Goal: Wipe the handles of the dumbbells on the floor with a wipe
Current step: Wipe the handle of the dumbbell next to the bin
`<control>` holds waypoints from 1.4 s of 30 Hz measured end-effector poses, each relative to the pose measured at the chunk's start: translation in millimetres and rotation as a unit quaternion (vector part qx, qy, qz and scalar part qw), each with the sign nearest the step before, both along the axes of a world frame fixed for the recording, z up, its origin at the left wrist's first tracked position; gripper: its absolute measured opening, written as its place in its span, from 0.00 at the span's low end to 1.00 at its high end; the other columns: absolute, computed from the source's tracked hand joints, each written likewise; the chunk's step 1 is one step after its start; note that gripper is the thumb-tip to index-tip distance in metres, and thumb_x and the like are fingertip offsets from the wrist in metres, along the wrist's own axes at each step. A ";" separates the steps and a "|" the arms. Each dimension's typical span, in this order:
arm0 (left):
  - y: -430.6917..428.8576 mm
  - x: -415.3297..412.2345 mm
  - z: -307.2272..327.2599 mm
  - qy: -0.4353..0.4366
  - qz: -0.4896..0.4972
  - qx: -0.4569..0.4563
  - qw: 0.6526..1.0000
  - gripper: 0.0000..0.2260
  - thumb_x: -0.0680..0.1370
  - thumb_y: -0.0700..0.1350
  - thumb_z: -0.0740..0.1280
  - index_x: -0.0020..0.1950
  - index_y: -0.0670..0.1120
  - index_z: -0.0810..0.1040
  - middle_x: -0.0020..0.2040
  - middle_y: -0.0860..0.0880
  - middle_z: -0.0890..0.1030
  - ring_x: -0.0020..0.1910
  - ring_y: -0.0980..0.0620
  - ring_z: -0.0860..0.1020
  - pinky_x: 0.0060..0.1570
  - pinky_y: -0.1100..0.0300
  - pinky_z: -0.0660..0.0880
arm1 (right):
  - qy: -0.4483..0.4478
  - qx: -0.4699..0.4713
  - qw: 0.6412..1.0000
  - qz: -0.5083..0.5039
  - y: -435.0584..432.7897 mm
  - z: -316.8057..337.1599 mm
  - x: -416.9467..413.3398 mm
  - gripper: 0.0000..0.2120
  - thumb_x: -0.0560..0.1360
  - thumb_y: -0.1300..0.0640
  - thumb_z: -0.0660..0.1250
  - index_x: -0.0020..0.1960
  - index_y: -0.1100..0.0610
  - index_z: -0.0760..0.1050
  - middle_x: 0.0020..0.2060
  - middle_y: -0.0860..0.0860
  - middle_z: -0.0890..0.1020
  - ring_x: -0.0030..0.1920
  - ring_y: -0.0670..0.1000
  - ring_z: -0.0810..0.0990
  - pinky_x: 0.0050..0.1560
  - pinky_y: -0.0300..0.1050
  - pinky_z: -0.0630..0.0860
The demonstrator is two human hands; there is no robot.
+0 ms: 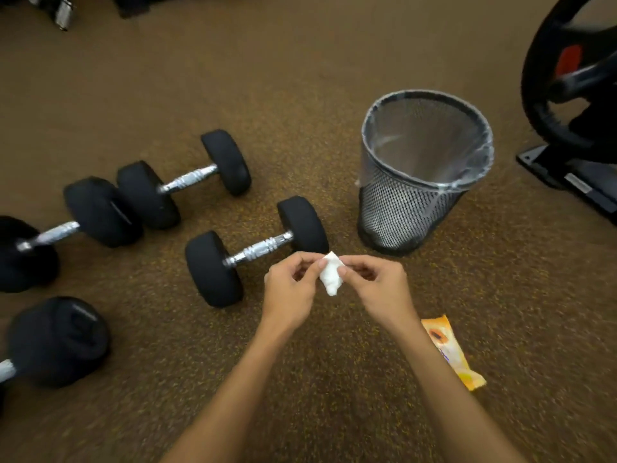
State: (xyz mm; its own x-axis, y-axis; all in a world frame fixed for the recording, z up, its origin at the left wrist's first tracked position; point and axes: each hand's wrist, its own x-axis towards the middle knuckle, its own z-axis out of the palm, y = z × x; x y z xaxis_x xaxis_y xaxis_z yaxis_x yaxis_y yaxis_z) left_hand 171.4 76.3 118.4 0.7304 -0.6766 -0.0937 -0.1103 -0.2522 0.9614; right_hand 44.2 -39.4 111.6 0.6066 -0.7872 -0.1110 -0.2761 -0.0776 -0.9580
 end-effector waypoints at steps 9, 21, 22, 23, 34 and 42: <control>46.7 71.5 10.4 -0.069 0.140 0.025 0.987 0.03 0.82 0.48 0.72 0.53 0.54 0.86 0.48 0.60 0.87 0.49 0.62 0.84 0.57 0.56 0.82 | 0.032 -0.016 0.999 0.035 29.3 -5.9 94.7 0.04 0.80 0.56 0.73 0.52 0.49 0.86 0.45 0.39 0.87 0.48 0.36 0.83 0.52 0.37 0.79; 81.1 174.0 -46.4 -0.267 0.121 0.153 0.944 0.11 0.85 0.50 0.62 0.66 0.57 0.78 0.65 0.60 0.76 0.68 0.61 0.70 0.73 0.52 0.66 | 0.038 -0.055 0.995 0.075 55.1 -49.1 179.3 0.12 0.83 0.60 0.68 0.50 0.46 0.85 0.45 0.37 0.85 0.49 0.40 0.84 0.54 0.46 0.83; 79.1 176.2 -50.2 -0.261 0.120 0.142 0.947 0.12 0.85 0.51 0.61 0.67 0.58 0.78 0.65 0.61 0.76 0.68 0.61 0.70 0.73 0.52 0.66 | 0.039 -0.070 0.994 0.079 56.8 -52.2 183.8 0.11 0.83 0.61 0.68 0.51 0.48 0.86 0.46 0.38 0.86 0.49 0.40 0.84 0.54 0.44 0.82; 76.7 178.3 -53.3 -0.255 0.123 0.127 0.951 0.12 0.85 0.51 0.59 0.66 0.58 0.78 0.64 0.61 0.77 0.67 0.61 0.71 0.72 0.51 0.67 | 0.036 -0.087 0.992 0.085 58.2 -55.8 189.3 0.10 0.83 0.62 0.68 0.53 0.50 0.87 0.48 0.40 0.86 0.49 0.41 0.84 0.54 0.44 0.81; 70.4 183.2 -74.8 -0.230 0.188 0.023 0.955 0.12 0.83 0.49 0.62 0.61 0.53 0.83 0.61 0.58 0.81 0.64 0.57 0.77 0.67 0.42 0.73 | 0.040 -0.294 0.927 0.230 66.1 -94.4 222.3 0.13 0.83 0.57 0.65 0.61 0.61 0.85 0.47 0.53 0.78 0.49 0.51 0.75 0.52 0.40 0.72; 71.3 180.5 -78.4 -0.248 0.174 0.032 0.953 0.14 0.84 0.50 0.60 0.63 0.52 0.82 0.63 0.56 0.81 0.66 0.55 0.76 0.66 0.41 0.73 | 0.078 -0.384 0.907 0.154 63.7 -91.8 217.0 0.10 0.82 0.48 0.67 0.57 0.45 0.87 0.60 0.40 0.83 0.64 0.46 0.75 0.71 0.58 0.63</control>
